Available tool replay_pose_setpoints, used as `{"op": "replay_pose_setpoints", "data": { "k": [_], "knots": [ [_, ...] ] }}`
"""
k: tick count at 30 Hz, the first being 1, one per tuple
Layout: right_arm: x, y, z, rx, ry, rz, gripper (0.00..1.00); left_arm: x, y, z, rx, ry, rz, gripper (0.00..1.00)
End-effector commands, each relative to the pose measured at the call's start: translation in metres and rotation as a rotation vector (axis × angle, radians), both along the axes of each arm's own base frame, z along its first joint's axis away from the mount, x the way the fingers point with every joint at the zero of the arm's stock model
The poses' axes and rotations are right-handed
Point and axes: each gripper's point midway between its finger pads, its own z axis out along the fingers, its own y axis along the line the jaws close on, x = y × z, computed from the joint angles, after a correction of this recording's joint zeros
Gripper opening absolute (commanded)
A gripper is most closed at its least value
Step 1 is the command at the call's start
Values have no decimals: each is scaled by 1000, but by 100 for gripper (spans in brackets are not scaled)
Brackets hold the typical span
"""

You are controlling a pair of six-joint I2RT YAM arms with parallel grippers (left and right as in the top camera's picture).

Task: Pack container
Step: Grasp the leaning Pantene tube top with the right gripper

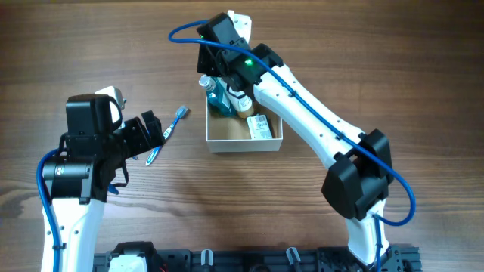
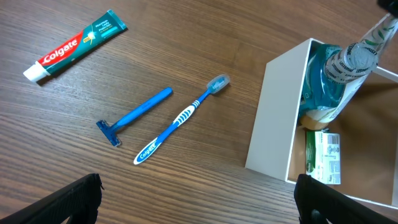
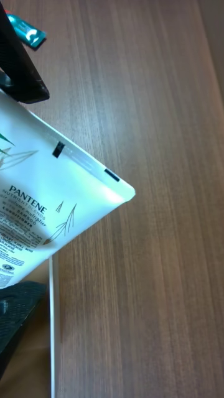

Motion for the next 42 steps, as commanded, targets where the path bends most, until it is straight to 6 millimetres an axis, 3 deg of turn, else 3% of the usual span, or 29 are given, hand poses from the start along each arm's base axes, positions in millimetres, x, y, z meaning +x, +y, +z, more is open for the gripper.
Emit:
{"op": "replay_pose_setpoints", "data": {
  "k": [1, 11, 16, 23, 28, 34, 40, 42],
  "knots": [
    [6, -5, -5, -18, -3, -39, 93, 2, -2, 7, -26, -16, 3, 100],
    [8, -15, -5, -59, -16, -72, 90, 2, -2, 7, -25, -16, 3, 100],
    [7, -16, -6, -50, -7, -89, 66, 2, -2, 7, -25, -16, 3, 100],
    [5, -17, -7, -55, 0, -89, 57, 2, -2, 7, -25, -15, 3, 100],
    [3, -19, -8, -63, 9, -89, 32, 2, -2, 7, -25, -15, 3, 100],
    [1, -21, -5, -67, 12, -89, 25, 2, -2, 7, -25, -16, 3, 100],
    [-1, -31, 14, -76, -21, -113, 16, 2, -2, 7, -25, -16, 3, 100],
    [-3, -37, 20, -87, -26, -125, 4, 2, -2, 7, -24, -16, 3, 100]
  ]
}}
